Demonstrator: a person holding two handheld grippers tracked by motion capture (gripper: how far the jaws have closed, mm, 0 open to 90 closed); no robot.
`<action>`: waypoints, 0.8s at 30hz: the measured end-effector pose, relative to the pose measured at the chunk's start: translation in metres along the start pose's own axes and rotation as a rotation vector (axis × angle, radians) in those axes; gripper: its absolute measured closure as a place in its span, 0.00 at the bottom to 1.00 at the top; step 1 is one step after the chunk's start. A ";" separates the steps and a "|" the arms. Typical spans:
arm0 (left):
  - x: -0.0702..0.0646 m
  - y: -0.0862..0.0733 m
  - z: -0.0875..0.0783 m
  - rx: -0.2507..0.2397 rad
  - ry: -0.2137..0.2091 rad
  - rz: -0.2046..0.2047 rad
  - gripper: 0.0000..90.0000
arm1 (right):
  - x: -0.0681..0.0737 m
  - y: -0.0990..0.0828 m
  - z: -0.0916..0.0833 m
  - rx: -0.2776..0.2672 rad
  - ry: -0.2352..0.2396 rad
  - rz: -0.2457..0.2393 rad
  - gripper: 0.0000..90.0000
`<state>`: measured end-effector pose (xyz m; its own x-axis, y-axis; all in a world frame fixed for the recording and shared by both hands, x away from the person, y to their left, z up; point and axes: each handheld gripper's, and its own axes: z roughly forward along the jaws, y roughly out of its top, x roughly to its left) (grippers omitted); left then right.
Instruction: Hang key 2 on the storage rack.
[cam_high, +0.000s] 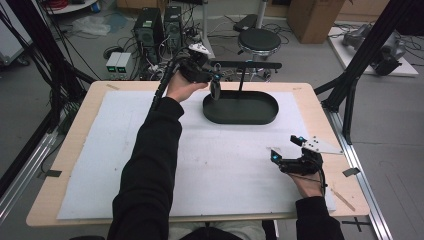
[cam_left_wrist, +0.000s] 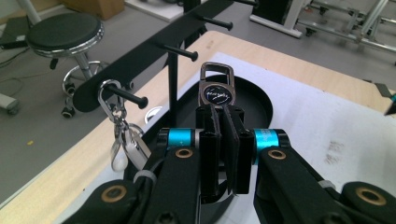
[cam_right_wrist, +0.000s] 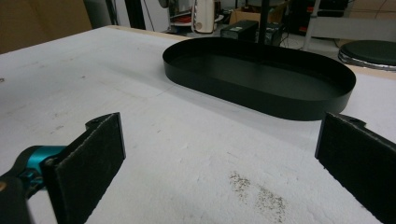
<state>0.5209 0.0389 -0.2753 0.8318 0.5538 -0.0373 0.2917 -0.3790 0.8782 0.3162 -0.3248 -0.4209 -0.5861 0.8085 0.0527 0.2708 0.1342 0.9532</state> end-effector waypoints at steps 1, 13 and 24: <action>0.000 0.000 0.002 -0.004 0.003 0.002 0.94 | 0.000 0.000 0.000 -0.001 0.000 -0.001 0.01; -0.001 0.014 0.032 -0.004 -0.012 0.007 0.94 | 0.000 0.000 0.001 0.004 0.003 -0.004 0.01; 0.006 0.009 0.046 0.024 0.007 -0.014 0.94 | -0.001 -0.001 -0.001 0.008 -0.002 -0.017 0.01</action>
<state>0.5502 0.0049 -0.2889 0.8241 0.5646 -0.0461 0.3147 -0.3886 0.8660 0.3158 -0.3261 -0.4213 -0.5890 0.8074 0.0354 0.2668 0.1529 0.9515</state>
